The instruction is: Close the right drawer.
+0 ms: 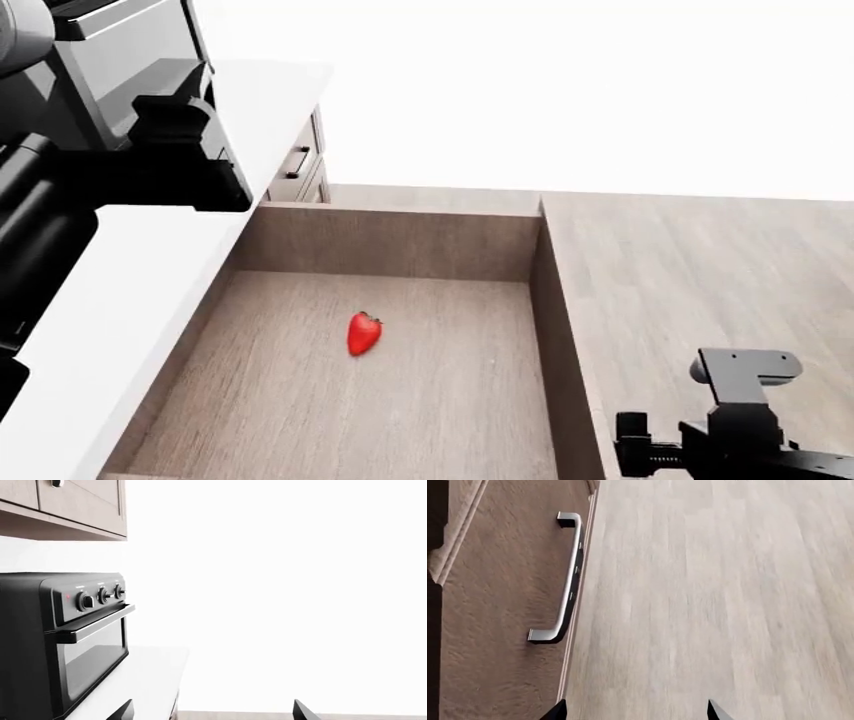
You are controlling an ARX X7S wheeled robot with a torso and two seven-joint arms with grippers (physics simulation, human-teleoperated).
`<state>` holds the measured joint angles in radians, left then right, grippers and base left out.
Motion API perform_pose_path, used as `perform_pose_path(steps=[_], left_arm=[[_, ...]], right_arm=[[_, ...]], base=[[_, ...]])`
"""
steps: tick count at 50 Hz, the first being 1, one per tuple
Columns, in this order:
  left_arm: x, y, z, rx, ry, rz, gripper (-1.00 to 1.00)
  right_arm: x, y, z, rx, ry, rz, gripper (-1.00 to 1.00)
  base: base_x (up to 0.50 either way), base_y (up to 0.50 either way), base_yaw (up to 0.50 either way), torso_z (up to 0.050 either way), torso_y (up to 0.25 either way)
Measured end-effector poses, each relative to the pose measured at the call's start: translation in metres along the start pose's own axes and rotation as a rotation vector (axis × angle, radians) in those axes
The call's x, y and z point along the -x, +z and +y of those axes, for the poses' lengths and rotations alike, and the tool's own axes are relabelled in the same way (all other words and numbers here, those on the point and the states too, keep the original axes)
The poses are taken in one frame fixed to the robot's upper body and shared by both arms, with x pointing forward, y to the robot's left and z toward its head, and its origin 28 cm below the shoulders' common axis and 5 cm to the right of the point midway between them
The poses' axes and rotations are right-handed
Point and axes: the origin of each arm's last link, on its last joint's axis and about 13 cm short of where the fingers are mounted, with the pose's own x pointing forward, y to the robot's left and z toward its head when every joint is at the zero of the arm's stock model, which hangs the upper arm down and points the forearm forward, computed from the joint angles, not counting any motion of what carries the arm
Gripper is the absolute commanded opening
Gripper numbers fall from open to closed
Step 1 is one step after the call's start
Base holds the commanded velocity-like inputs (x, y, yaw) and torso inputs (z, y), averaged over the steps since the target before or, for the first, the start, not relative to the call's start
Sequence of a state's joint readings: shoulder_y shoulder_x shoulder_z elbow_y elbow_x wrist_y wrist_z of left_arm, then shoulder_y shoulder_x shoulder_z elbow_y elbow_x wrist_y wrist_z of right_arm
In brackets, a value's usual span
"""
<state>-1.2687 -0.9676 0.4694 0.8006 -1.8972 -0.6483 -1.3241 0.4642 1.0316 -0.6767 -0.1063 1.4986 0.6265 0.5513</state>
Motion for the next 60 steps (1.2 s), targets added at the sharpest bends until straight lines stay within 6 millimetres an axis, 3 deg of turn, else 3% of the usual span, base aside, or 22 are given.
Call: perform_pose_path(steps=[34,60], left_arm=[[-0.002,-0.001,0.000,-0.005,0.007,0.003,1.00],[-0.001,0.001,0.001,-0.002,0.009,-0.001,1.00]], right_arm=[[-0.017,0.021,0.059,0.046,0.050,-0.044,1.00],[-0.053,0.022,0.110,0.056,0.065,-0.078,1.00]], base=[[0.00,0.00,0.00,0.000,0.000],[0.00,0.00,0.00,0.000,0.000]])
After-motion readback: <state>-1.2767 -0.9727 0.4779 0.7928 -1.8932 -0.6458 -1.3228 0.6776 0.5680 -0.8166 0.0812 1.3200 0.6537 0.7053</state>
